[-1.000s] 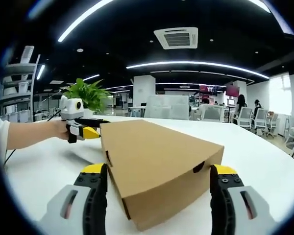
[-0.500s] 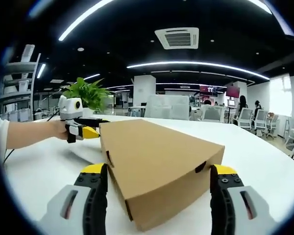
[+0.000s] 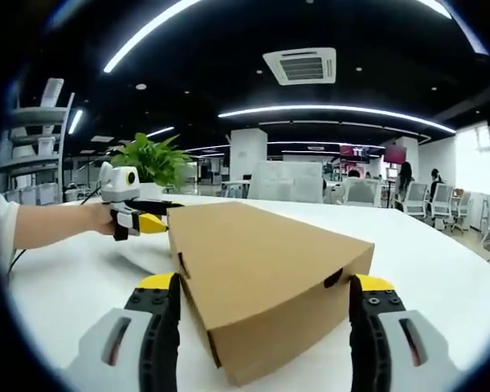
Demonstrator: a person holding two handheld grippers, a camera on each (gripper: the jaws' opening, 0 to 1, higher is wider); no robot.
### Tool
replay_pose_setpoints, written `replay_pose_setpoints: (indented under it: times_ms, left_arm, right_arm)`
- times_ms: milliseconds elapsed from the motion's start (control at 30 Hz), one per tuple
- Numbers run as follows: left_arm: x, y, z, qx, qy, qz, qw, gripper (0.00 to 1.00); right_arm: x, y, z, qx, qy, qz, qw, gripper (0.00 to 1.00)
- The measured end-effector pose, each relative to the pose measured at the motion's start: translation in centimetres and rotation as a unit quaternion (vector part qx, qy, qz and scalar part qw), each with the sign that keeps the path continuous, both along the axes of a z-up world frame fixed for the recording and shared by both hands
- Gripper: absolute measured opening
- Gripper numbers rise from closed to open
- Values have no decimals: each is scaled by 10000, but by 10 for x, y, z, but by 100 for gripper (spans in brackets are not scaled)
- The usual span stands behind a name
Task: Operate the shoe box by opening the lid, removing the specified soft item, and placing it in the target area until the item is outside and the box remains undamaged.
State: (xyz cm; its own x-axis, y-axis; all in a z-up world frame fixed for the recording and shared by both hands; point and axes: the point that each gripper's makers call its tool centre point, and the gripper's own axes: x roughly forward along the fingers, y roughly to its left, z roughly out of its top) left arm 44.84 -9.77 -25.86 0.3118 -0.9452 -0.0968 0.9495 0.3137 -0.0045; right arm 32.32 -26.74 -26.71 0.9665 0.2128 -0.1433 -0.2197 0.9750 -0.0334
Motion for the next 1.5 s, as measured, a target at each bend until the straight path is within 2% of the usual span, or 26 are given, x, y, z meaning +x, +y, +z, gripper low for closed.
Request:
replay_pose_setpoints:
  times_ms: [167,667,933,1433,1500]
  left_arm:
    - [-3,1,1,93,61,22,9999,71]
    - [-17,13,0,-40,86,191,9998,69]
    - [-26,18,1,15,147,287,9995,68]
    - [-30,23,1,-30,60,383,9992,67]
    - [-31,24,0,79,-2,372,9993,66]
  right_arm:
    - [-1,1,0,6,16,42,10000,87]
    - [-9,5,1,5,-1,240,9997,86]
    - [-13,7,2,-1,20,368,9993,85]
    - [-19,9,4,10,-3,472,9989,85]
    - [-20,9,4,2,30,478,9989,85]
